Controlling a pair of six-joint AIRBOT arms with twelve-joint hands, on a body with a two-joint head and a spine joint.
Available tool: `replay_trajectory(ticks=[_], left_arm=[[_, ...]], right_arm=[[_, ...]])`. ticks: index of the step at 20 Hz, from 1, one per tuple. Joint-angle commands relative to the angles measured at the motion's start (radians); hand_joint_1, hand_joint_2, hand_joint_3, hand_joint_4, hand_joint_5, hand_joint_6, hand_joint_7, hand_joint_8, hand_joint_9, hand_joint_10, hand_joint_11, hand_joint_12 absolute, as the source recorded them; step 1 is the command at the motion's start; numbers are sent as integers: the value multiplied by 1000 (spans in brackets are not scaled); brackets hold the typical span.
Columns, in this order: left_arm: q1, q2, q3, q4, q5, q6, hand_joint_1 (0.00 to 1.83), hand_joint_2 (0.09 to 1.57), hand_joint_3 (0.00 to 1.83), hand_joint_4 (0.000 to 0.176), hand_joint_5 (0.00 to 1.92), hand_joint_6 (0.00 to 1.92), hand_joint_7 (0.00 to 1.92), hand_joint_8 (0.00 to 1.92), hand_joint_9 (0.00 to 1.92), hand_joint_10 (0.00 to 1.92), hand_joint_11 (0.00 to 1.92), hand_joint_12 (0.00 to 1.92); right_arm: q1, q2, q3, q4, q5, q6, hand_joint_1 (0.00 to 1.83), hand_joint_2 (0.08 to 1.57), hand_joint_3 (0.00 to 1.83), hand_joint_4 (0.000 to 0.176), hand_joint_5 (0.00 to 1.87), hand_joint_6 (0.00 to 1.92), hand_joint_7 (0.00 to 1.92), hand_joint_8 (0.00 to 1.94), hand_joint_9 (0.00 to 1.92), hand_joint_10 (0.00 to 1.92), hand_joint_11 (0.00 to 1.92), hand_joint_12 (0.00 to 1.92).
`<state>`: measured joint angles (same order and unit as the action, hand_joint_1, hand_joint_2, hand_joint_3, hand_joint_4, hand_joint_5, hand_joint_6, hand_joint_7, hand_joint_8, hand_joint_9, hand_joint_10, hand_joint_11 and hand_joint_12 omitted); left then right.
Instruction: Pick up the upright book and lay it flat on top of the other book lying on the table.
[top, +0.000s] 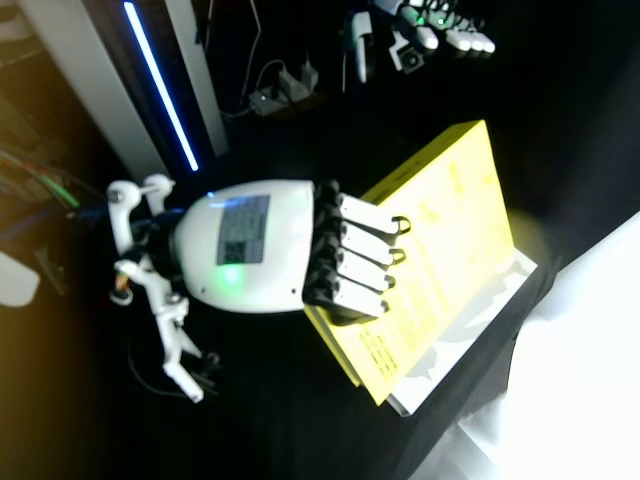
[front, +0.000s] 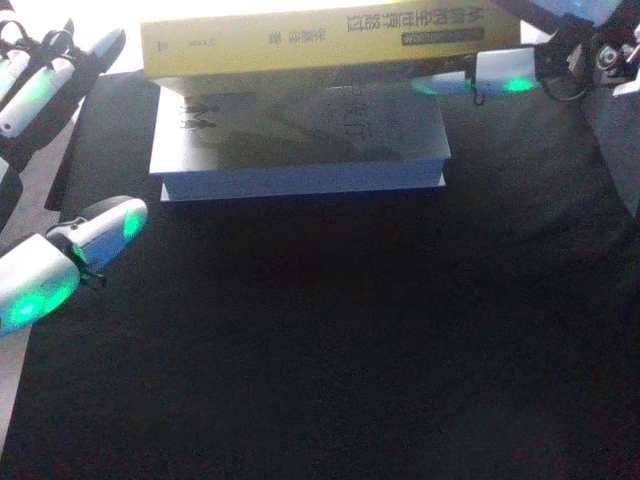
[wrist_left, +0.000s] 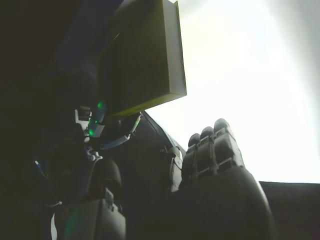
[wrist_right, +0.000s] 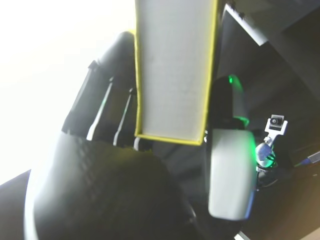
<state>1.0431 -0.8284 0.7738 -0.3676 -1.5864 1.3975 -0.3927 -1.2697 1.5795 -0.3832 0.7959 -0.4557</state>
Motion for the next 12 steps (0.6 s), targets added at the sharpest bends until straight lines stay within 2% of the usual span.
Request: replay_trajectory(ticks=[1,3,4,5,6,7,8,10,12], left_arm=[[0,9,-2,20,-138,-2,278,1300,11,167,0,0,0,0,0,0,0,0],[2,10,-3,18,-140,-2,308,1300,6,173,0,0,0,0,0,0,0,0],[2,9,-3,16,-140,-2,297,1295,3,175,0,0,0,0,0,0,0,0],[4,9,-3,12,-140,-2,306,1296,2,176,0,0,0,0,0,0,0,0],[6,9,-3,9,-142,-3,296,1296,2,171,0,0,0,0,0,0,0,0],[7,9,-3,9,-142,-3,282,1297,2,167,0,0,0,0,0,0,0,0],[7,9,-3,8,-142,-3,269,1292,0,163,0,0,0,0,0,0,0,0],[7,9,-2,7,-142,-3,286,1295,1,170,0,0,0,0,0,0,0,0],[7,8,-3,5,-142,-3,305,1296,0,176,0,0,0,0,0,0,0,0]], right_arm=[[-24,-14,1,-20,-67,50,1230,1201,2,0,685,1206,959,1279,1082,1365,992,1667],[-34,-14,4,-20,-66,73,1200,1255,1,0,557,1396,882,1346,914,1401,766,1693],[-45,-13,2,-20,-66,84,1267,1257,0,0,400,998,738,1417,726,1351,556,1718],[-48,-12,-2,-27,-66,84,1054,1293,10,0,412,740,655,933,649,1260,469,1686],[-50,-14,-3,-28,-65,84,927,1328,18,0,364,606,638,602,575,1136,377,1687],[-50,-14,-4,-30,-65,88,858,1346,20,0,328,537,623,393,515,1095,298,1710],[-50,-16,-6,-33,-65,89,670,1402,31,0,242,486,552,255,390,1136,180,1762],[-50,-18,-5,-34,-64,89,447,1447,29,0,116,443,455,111,253,1111,25,1787],[-50,-23,-3,-34,-64,90,374,1431,15,0,33,406,306,28,88,1003,0,1688]])
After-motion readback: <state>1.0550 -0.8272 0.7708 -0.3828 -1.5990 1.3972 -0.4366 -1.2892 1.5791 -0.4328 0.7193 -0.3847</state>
